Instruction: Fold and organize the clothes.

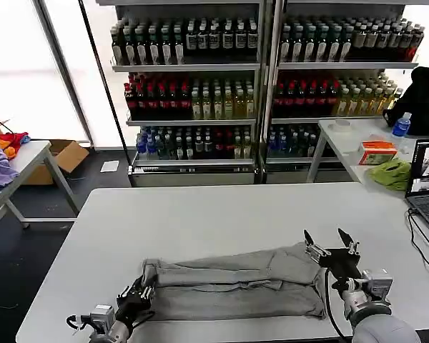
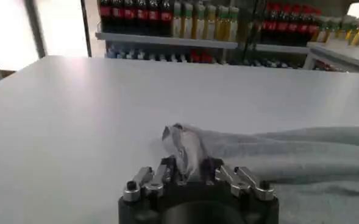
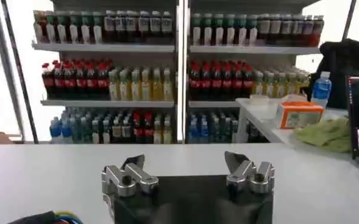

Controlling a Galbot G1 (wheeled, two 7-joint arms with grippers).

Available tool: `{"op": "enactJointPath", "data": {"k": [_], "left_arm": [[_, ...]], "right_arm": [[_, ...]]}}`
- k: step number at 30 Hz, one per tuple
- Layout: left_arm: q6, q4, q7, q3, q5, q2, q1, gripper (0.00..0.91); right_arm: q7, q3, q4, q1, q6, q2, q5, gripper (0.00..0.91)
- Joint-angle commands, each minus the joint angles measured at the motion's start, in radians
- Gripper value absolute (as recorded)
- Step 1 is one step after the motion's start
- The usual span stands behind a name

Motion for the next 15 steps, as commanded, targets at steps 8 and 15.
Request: {"op": "enactJointPath", "data": {"k": [8, 15], "left_arm": [[-0.028, -0.001, 0.018, -0.062, -0.016, 0.014, 0.017, 0.0], [-0.022, -0.003, 0.027, -0.304, -0.125, 0.168, 0.035, 0.0]], "right_arm": [[0.004, 0.0, 0.005, 0.019, -0.008, -0.01, 0.02, 0.907], [0.018, -0.013, -0.005, 0.06, -0.018, -0.013, 0.035, 0.907]]}}
